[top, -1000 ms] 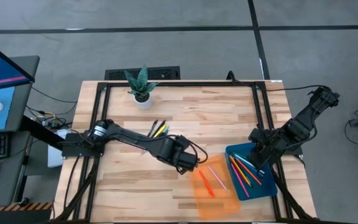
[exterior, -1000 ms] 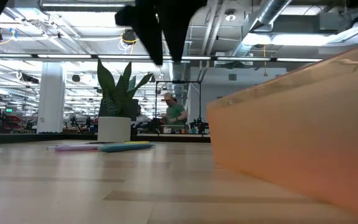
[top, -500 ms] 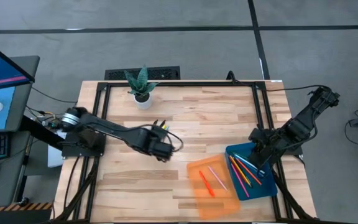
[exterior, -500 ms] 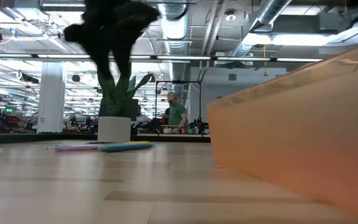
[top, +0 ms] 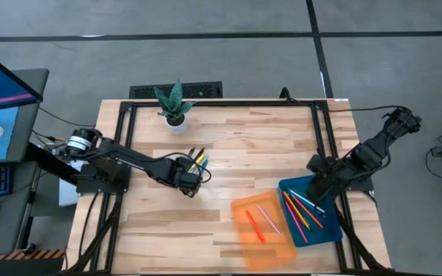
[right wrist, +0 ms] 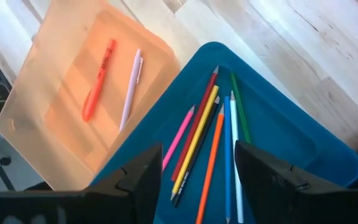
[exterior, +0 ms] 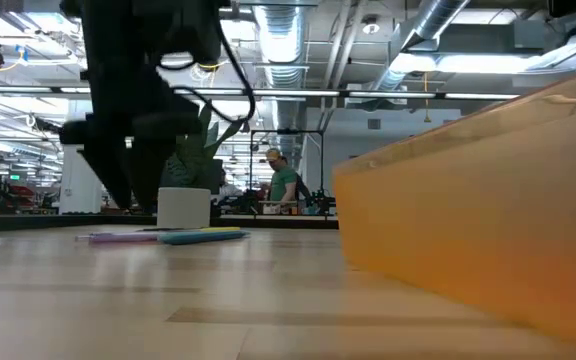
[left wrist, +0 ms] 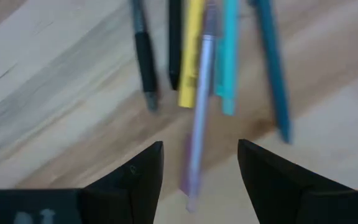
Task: Sort pens & pencils
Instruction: Put the purple pen into the orange bin
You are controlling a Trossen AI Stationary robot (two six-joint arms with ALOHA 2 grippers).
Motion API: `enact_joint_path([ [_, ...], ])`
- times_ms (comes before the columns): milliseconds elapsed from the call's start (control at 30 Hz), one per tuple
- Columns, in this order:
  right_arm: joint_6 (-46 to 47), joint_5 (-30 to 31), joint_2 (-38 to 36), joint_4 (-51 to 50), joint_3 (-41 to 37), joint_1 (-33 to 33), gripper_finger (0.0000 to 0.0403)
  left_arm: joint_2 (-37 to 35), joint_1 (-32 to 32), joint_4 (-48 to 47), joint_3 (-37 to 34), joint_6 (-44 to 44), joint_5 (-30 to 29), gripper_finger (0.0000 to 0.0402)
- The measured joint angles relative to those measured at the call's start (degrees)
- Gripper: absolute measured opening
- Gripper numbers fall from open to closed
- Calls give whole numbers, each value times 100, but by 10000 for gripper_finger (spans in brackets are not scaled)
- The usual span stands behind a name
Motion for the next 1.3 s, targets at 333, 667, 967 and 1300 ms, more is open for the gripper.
enact_joint_path([
  [333,-4,-114,0,-2,-1,-177,221,0,278,961,-826,208,467,197],
  [667,-8,-127,0,-4,0,-202,221,9,284,1165,-1024,519,705,93],
  [967,-37,-90,0,-2,0,-202,221,7,284,1082,-824,427,745,19],
  [1300,-103,-84,2,2,0,-202,221,20,280,1124,-125,629,675,13],
])
